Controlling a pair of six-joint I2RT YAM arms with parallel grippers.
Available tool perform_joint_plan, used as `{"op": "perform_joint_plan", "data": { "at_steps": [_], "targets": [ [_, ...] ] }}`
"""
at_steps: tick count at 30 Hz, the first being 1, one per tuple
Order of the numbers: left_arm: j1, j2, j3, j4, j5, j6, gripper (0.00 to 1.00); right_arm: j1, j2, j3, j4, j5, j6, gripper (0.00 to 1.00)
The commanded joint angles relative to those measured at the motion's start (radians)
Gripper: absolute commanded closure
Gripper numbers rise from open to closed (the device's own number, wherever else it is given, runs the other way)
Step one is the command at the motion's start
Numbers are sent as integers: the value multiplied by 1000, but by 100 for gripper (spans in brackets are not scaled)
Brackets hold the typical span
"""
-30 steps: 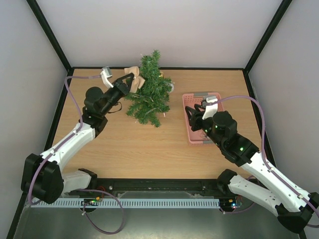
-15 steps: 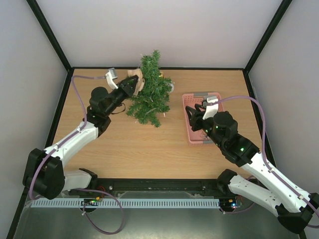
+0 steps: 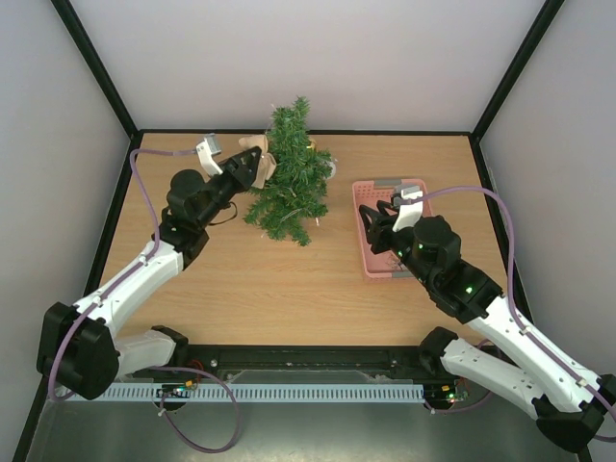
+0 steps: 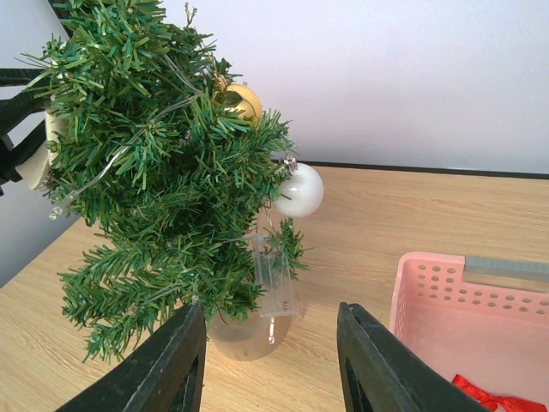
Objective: Decorate the small christmas tree
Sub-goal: Place the decoration item on the Christmas tree.
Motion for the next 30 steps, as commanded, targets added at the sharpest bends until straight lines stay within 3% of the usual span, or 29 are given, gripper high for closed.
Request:
{"op": "perform_joint_plan", "data": {
  "at_steps": [1,6,12,23,30],
  "targets": [
    [-6,-24,-1,-19,-28,34,68,1,-21,24,-2,7,-1,59],
    [-6,-21,18,-51,-28,50,76,1,-24,24,-3,5,0,59],
    [-6,-16,33,-22,-3,14,97,1,-24,25,-2,3,-1,59],
    [-28,46,61,62,14,-95,96,1,-20,24,-3,-13,4,59],
    [-29,41,24,23,-22,-53,95,1,-1,52,-28,-6,-15,59]
  ]
}}
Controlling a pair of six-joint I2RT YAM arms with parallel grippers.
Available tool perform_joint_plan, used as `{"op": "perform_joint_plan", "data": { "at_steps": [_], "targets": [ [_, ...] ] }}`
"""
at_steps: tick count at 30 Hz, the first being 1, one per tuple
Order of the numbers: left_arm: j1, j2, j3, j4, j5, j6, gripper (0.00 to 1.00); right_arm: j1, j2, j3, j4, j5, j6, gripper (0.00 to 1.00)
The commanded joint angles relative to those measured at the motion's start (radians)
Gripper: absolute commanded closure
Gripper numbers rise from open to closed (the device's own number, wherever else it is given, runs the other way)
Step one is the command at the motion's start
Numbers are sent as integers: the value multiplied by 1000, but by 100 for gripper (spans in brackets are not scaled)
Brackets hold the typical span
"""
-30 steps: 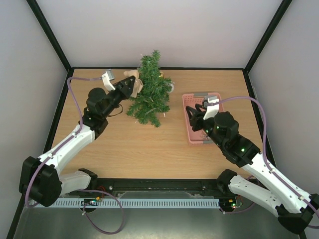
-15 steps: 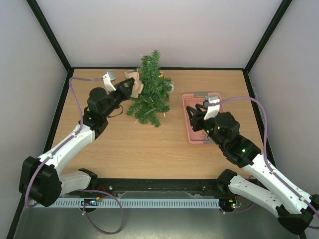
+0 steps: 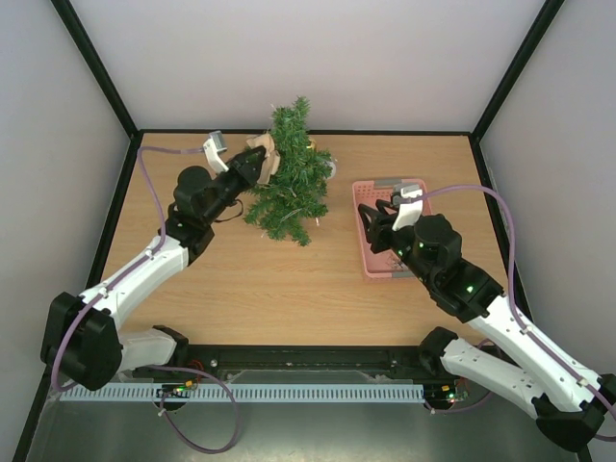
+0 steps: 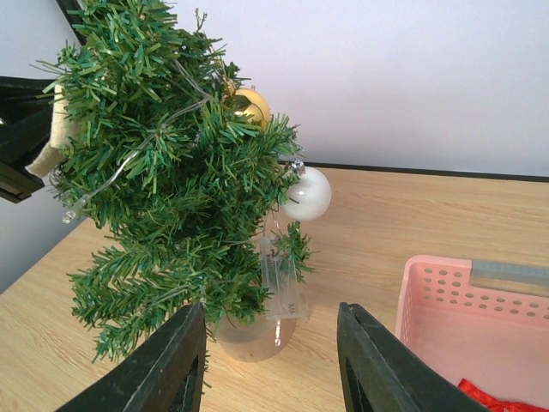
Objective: Decorate the small christmas tree
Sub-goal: Place the decoration item on the Christmas tree.
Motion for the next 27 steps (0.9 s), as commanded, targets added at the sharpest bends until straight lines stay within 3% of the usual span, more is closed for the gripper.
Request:
{"op": "perform_joint_plan", "data": {
  "at_steps": [1,4,18,24,27],
  "targets": [
    [-3,-9,-3,-5,-32,33,94,1,-11,39,-19,13,-12,59],
    [-2,-12,2,-27,-31,47,90,1,-34,31,-3,17,-8,59],
    [-4,-2,7,-63,-47,65,92,1,-62,24,-16,22,-18,58],
    [-8,-19,42,-95,-54,79,84,1,-67,15,-16,24,-19,58],
    [-10,-30,54,-123,-69,85,74,1,-70,23,-23,21,-19,58]
  ]
}}
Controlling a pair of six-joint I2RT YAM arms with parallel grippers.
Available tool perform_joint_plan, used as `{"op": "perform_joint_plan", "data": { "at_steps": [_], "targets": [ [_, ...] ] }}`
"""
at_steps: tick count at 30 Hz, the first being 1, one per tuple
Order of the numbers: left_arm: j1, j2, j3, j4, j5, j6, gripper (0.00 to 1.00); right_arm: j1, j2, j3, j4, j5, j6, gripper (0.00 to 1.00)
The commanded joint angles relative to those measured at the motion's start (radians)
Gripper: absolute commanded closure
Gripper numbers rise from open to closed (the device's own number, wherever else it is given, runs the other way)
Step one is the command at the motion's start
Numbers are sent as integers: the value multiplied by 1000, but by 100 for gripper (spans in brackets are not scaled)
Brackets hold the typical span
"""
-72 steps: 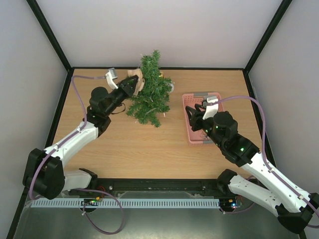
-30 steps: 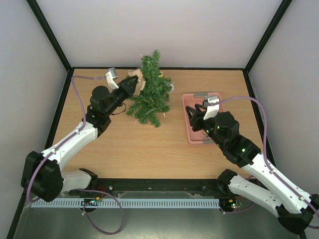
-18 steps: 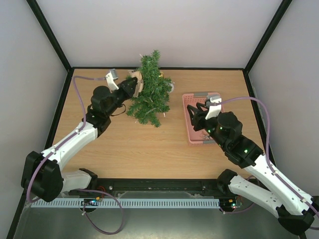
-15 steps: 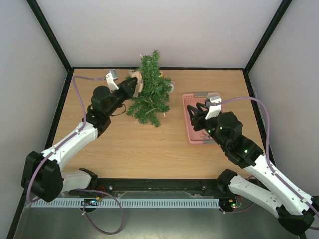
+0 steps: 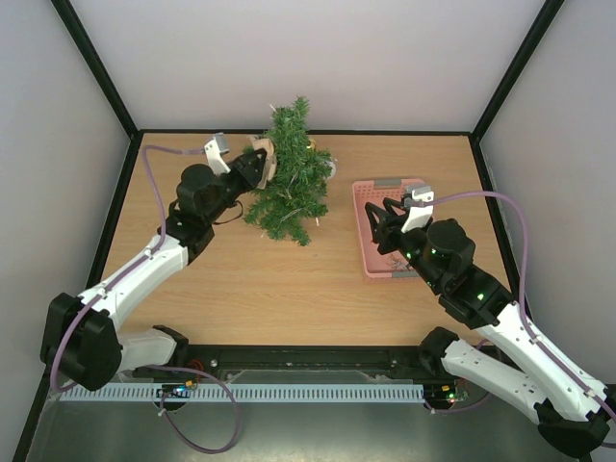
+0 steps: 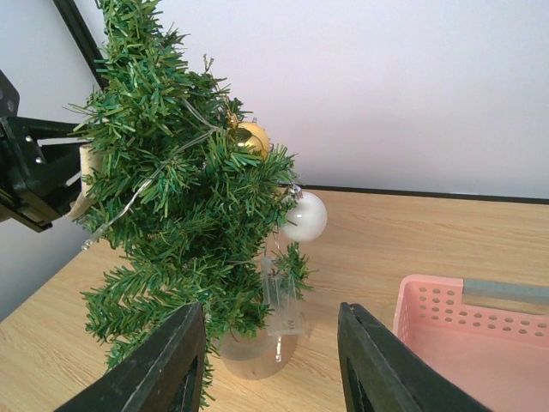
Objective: Decorate the small christmas tree
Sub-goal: Place the decoration item on the Christmas tree.
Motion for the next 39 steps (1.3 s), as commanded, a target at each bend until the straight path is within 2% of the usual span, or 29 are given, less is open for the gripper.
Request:
{"op": "perform_joint_plan", "data": {
  "at_steps": [1,22,39],
  "targets": [
    [-7,-33,43,-30,-30,26,73,1,-14,13,-20,10,-10,58],
    [-7,-69,59,-129,-77,40,52,1,-8,11,-13,7,-14,58],
    [-7,-71,106,-219,-118,72,55,1,-11,14,-12,-4,-8,58]
  ]
}}
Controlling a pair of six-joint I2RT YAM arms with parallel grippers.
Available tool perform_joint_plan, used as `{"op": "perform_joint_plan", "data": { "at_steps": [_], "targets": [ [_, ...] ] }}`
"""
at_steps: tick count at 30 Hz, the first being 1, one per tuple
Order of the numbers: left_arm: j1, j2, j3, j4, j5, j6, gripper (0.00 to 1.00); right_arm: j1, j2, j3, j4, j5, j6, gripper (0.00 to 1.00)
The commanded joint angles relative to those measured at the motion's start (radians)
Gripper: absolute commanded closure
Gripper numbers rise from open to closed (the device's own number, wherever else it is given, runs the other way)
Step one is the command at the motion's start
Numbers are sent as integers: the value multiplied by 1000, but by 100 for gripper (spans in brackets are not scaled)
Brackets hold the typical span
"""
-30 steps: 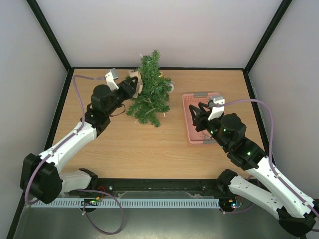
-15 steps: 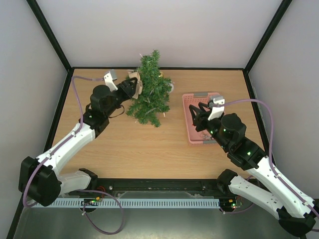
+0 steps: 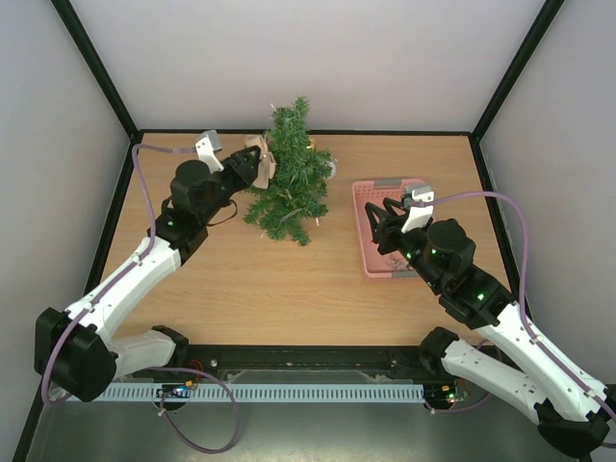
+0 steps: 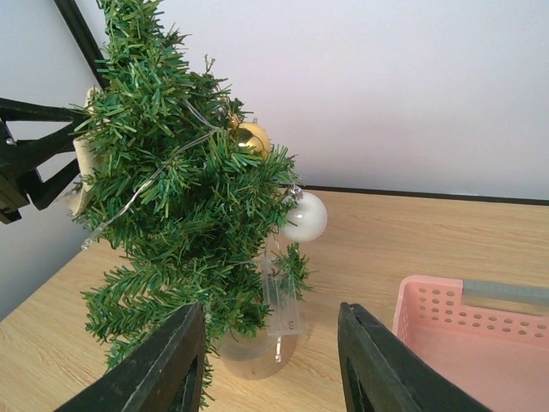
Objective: Decorate the small christmas tree
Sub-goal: Place the decoration item on the Christmas tree.
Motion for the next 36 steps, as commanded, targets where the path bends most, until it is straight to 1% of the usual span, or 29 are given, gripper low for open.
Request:
{"op": "perform_joint_plan", "data": {
  "at_steps": [1,9,16,20,30,36],
  "targets": [
    [-3,-4,45,-33,-22,30,55,1,-10,14,-11,-2,-5,58],
    [-7,57,108,-91,3,69,55,1,-9,15,-10,-1,-5,58],
    [-13,104,184,-200,-3,110,55,1,-9,15,-4,-6,-5,58],
    [-18,104,198,-229,-15,117,55,1,-8,12,-2,-7,-6,58],
    [-30,93,228,-282,-23,119,48,1,-13,11,-5,-6,-9,58],
    [-31,70,227,-298,-44,126,47,1,-11,12,-5,-7,-6,58]
  ]
}}
